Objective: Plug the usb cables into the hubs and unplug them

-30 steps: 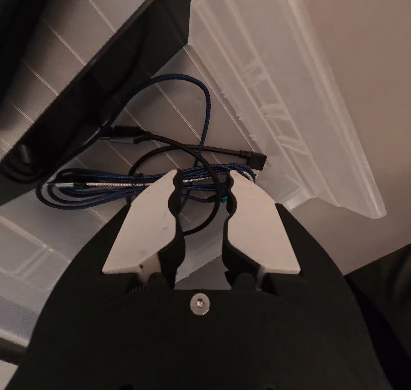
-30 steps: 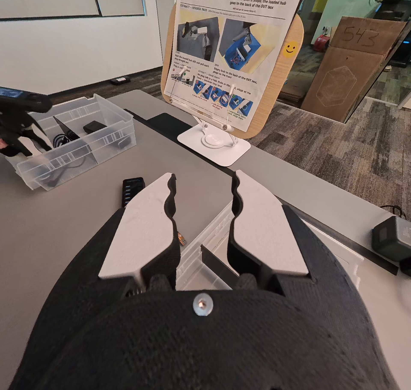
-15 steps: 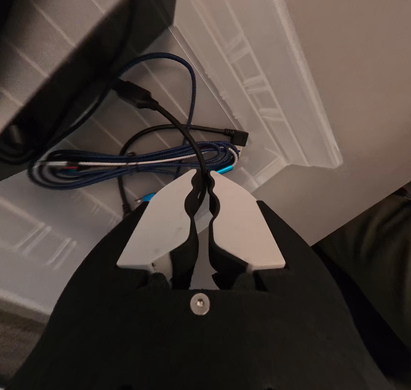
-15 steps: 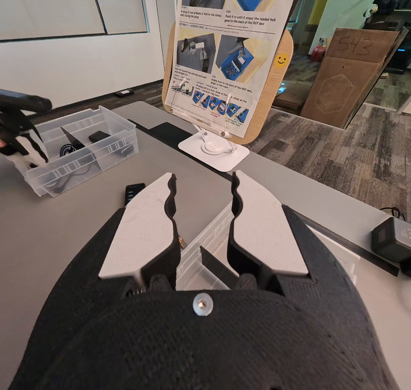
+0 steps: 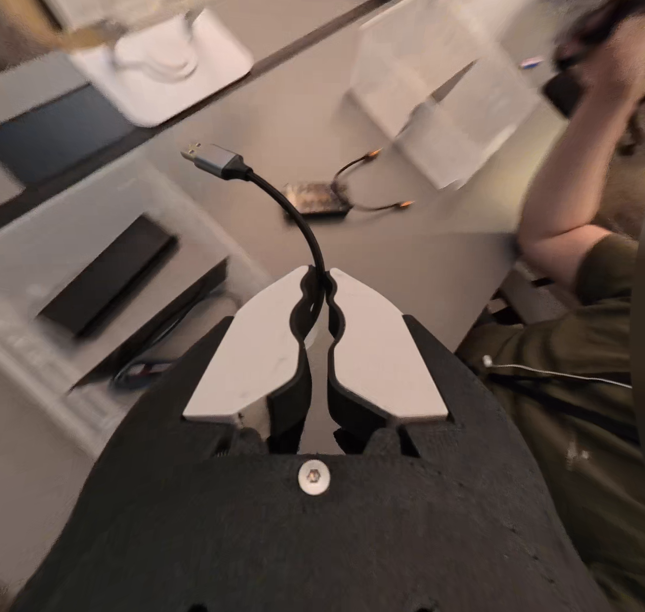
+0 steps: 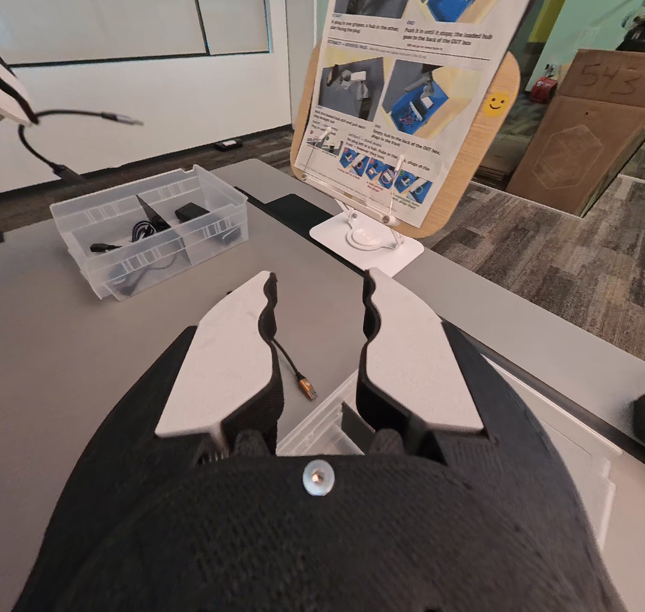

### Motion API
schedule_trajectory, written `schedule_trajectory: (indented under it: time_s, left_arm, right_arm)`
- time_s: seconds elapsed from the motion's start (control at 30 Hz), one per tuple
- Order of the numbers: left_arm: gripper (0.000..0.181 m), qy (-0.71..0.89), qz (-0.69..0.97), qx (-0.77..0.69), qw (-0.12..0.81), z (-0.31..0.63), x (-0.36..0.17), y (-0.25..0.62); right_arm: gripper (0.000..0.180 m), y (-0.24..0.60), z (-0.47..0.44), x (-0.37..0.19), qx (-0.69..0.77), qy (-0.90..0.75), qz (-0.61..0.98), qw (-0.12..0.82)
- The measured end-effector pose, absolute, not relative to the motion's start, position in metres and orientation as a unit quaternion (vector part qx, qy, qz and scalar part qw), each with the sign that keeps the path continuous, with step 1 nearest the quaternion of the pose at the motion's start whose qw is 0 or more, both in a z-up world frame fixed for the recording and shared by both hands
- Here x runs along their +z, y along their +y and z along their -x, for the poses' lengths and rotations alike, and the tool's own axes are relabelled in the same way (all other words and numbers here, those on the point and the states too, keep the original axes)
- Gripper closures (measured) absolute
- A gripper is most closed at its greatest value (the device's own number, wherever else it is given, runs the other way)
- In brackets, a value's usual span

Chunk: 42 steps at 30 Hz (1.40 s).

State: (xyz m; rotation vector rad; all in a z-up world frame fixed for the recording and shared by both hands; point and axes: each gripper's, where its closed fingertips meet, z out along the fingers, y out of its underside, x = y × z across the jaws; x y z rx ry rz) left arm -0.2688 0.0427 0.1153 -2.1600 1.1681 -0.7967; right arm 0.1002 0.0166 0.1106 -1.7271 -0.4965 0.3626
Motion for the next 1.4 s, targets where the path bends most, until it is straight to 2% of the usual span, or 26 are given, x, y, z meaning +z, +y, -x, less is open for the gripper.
schedule_trajectory:
  time_s: [0.1, 0.3, 0.43, 0.6, 0.8, 0.83, 0.87, 0.97, 1.07, 1.1, 1.2, 1.33, 1.4]
  left_arm:
    - [0.177, 0.481, 0.743, -0.322, 0.336, 0.208, 0.122, 0.019]
    - [0.178, 0.465, 0.651, -0.415, 0.434, 0.117, 0.108, -0.003]
    - [0.178, 0.449, 0.602, -0.462, 0.472, 0.088, 0.088, -0.017]
    - [0.178, 0.461, 0.576, -0.424, 0.526, 0.079, 0.059, -0.021]
    - [0.178, 0.474, 0.566, -0.393, 0.548, 0.077, 0.037, -0.023]
    - [0.178, 0.477, 0.567, -0.388, 0.549, 0.076, 0.033, -0.022]
    - [0.178, 0.476, 0.57, -0.384, 0.549, 0.076, 0.029, -0.02]
    - [0.177, 0.469, 0.585, -0.377, 0.544, 0.074, 0.017, -0.015]
    - [0.134, 0.446, 0.615, -0.335, 0.557, 0.084, 0.008, 0.0]
    - [0.13, 0.435, 0.62, -0.337, 0.56, 0.089, 0.009, 0.003]
    - [0.137, 0.39, 0.619, -0.376, 0.568, 0.104, 0.021, 0.008]
    - [0.146, 0.364, 0.608, -0.385, 0.592, 0.12, 0.036, 0.014]
    - [0.147, 0.36, 0.609, -0.376, 0.599, 0.124, 0.039, 0.016]
  right_arm:
    - [0.132, 0.012, -0.08, 0.109, 0.194, -0.224, 0.745, 0.598]
    - [0.126, -0.004, 0.003, 0.09, 0.392, -0.228, 0.737, 0.502]
    - [0.124, -0.009, 0.044, 0.085, 0.533, -0.189, 0.707, 0.424]
    - [0.124, 0.011, 0.068, 0.074, 0.614, -0.139, 0.678, 0.379]
    - [0.145, 0.016, 0.08, 0.081, 0.712, -0.105, 0.61, 0.331]
    - [0.16, 0.016, 0.08, 0.082, 0.712, -0.113, 0.604, 0.34]
    - [0.172, 0.016, 0.079, 0.082, 0.707, -0.12, 0.602, 0.352]
    - [0.172, 0.012, 0.081, 0.075, 0.661, -0.165, 0.636, 0.362]
    - [0.173, 0.018, 0.068, 0.06, 0.516, -0.216, 0.717, 0.417]
    - [0.172, 0.018, 0.061, 0.051, 0.446, -0.24, 0.748, 0.428]
    - [0.173, 0.013, 0.043, 0.016, 0.23, -0.326, 0.806, 0.438]
    - [0.172, -0.016, 0.037, -0.07, 0.025, -0.483, 0.801, 0.352]
    - [0.172, -0.027, 0.036, -0.105, -0.012, -0.51, 0.805, 0.304]
